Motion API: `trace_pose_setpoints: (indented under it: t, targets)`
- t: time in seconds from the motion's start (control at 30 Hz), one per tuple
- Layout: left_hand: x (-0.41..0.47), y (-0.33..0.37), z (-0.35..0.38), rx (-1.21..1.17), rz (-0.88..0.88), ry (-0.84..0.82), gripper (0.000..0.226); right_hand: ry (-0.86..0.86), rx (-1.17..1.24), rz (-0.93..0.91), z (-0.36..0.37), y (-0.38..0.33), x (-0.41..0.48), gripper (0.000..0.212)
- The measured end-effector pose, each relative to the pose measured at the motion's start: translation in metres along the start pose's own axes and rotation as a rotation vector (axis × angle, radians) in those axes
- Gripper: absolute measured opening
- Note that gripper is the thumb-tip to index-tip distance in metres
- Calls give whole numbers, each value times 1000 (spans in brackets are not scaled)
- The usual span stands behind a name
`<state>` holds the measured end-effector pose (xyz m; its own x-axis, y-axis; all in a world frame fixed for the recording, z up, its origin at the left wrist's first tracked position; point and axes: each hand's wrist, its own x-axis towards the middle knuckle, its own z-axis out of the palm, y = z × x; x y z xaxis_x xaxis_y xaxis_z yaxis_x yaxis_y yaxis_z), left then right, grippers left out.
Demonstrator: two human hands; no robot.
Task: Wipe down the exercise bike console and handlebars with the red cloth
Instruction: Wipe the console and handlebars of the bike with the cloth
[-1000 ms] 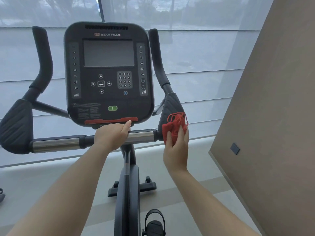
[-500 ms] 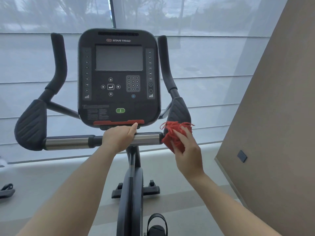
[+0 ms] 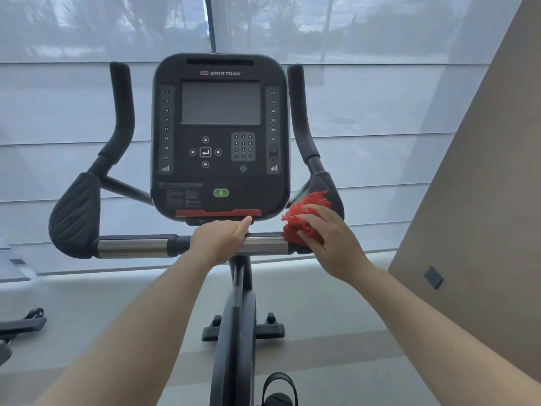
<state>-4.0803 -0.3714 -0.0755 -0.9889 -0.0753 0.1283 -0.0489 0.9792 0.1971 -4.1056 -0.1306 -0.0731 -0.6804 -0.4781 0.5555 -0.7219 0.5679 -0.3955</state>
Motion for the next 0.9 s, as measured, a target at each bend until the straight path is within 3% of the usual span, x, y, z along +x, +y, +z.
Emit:
trace_pose_setpoints:
  t: [0.13, 0.27, 0.43, 0.77, 0.9]
  targets:
    - [-3, -10, -11, -174, 125, 78, 46, 15, 34, 1, 9, -9, -12, 32]
    - [-10, -37, -12, 80, 84, 176, 49, 17, -88, 7, 22, -24, -2, 35]
    - [-12, -39, -4, 169, -30, 148, 56, 19, -198, 44, 33, -32, 10, 35]
    - [-14, -33, -7, 197, -62, 102, 55, -36, -200, -37, 43, -48, 3, 29]
    - [-12, -34, -5, 195, -96, 78, 58, -84, -253, -24, 47, -56, 26, 38]
